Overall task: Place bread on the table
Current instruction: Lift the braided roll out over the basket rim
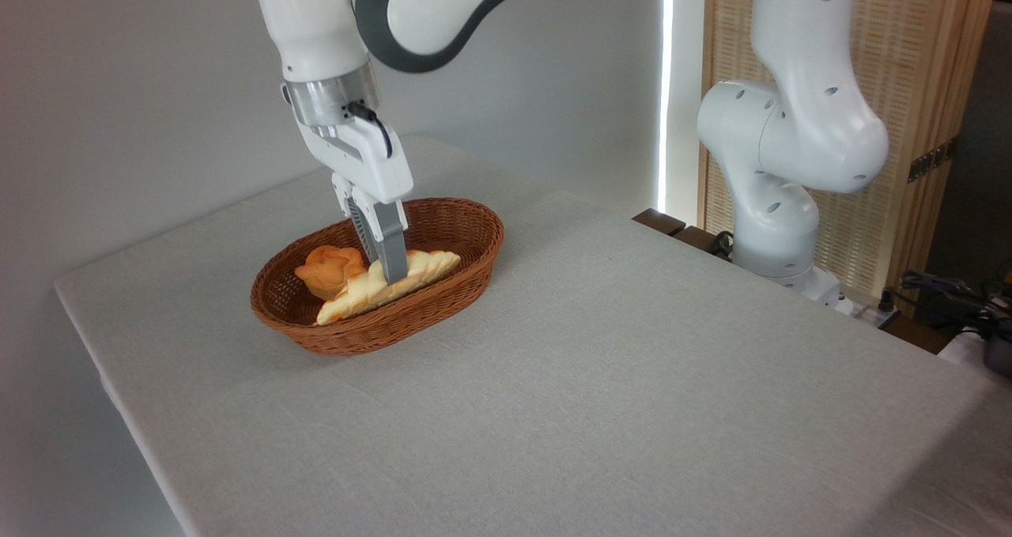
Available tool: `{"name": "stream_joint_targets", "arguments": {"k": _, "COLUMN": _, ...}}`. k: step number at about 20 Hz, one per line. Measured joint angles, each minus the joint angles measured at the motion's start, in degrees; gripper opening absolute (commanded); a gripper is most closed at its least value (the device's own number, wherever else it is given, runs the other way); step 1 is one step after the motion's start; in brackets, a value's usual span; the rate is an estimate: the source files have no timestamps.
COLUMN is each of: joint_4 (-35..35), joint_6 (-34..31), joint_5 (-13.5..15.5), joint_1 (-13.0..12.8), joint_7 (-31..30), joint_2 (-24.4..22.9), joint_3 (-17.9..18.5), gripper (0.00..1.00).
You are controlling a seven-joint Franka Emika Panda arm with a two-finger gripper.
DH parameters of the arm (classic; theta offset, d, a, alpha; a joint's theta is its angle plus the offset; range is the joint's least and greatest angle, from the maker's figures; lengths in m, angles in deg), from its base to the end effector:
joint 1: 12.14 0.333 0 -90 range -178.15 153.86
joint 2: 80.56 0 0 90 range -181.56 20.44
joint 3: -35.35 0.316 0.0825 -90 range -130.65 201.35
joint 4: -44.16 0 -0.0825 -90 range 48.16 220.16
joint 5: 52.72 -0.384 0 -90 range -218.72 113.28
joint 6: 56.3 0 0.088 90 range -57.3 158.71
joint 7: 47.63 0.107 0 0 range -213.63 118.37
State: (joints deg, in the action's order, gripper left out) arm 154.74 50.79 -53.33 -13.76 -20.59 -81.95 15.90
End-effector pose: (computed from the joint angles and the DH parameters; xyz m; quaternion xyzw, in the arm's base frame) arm 0.5120 -0.1977 0.4917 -0.9123 0.4089 0.0195 0.0081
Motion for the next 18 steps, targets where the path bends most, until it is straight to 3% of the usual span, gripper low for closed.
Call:
{"name": "stream_joint_targets", "arguments": {"k": 8, "joint_4": -5.16, "joint_6": -8.12, "joint_5": 0.55, "joint_1": 0.04, "joint_7": 2.88, "joint_2": -0.07, "joint_3": 3.47, "gripper": 0.19}}
{"name": "stream_joint_targets", "arguments": {"k": 15, "joint_4": -5.99, "joint_6": -9.64, "joint_5": 0.61, "joint_1": 0.25, "joint_7": 8.41, "joint_2": 0.18, "joint_3": 10.32, "gripper": 0.21}}
{"name": "stream_joint_targets", "arguments": {"k": 16, "joint_4": -5.88, "joint_6": -9.54, "joint_5": 0.69, "joint_1": 0.39, "joint_7": 8.94, "joint_2": 0.57, "joint_3": 10.95, "gripper": 0.31}}
{"name": "stream_joint_targets", "arguments": {"k": 17, "joint_4": -5.82, "joint_6": -9.35, "joint_5": 0.75, "joint_1": 0.47, "joint_7": 9.07, "joint_2": 1.09, "joint_3": 11.18, "gripper": 0.60}}
{"name": "stream_joint_targets", "arguments": {"k": 18, "joint_4": -5.74, "joint_6": -9.08, "joint_5": 0.76, "joint_1": 0.48, "joint_7": 9.07, "joint_2": 1.60, "joint_3": 11.20, "gripper": 0.70}}
